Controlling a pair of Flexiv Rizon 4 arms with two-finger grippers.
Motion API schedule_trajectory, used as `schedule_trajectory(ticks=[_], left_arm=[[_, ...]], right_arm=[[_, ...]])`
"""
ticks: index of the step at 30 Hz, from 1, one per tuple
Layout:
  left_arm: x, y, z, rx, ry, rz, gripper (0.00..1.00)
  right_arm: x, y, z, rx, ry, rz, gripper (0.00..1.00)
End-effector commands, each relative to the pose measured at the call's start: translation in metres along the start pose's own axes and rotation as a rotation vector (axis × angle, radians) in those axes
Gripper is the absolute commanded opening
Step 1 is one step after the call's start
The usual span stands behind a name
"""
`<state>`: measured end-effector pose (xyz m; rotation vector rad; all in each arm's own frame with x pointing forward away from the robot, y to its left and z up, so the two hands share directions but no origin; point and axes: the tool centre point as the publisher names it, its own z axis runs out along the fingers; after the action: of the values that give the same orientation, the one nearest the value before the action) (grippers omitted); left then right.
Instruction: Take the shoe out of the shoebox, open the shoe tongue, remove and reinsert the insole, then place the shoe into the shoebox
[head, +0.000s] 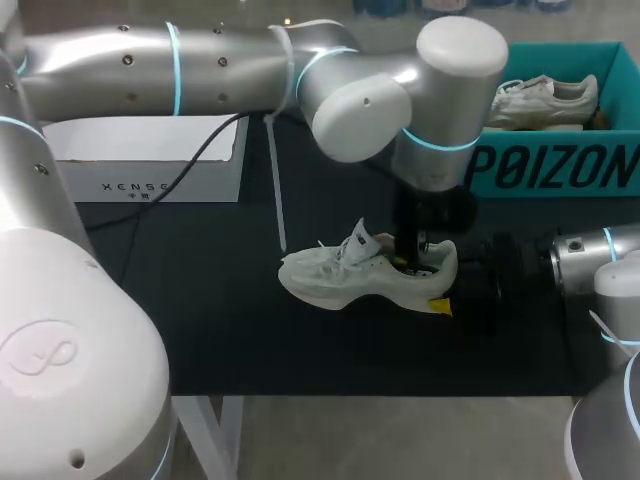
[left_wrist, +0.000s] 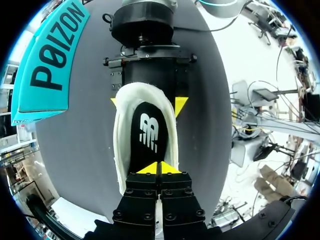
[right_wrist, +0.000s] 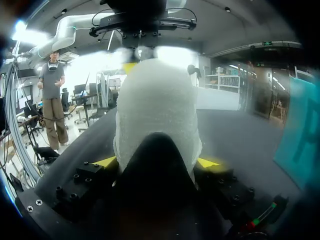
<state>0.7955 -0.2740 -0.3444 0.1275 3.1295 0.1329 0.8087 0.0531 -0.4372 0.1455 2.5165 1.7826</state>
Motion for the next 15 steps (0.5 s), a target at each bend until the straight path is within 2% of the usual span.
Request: schedule_trajectory(ticks=[1,6,15], left_arm=[[-0.008,-0.007,0.000,-0.002,0.002,0.001,0.00],[-0.010,-0.010,0.002,-0.001,0.001,0.006,0.00],[0.008,-0.003,0.020,-0.026,0.029,0.033,0.00]], right_arm=[[0.001,-0.006,0.004,0.002,0.000,0.001,0.00],[0.001,-0.006,0.004,0.002,0.000,0.001,0.00],[0.001,-0.006,0.004,0.002,0.000,0.001,0.00]])
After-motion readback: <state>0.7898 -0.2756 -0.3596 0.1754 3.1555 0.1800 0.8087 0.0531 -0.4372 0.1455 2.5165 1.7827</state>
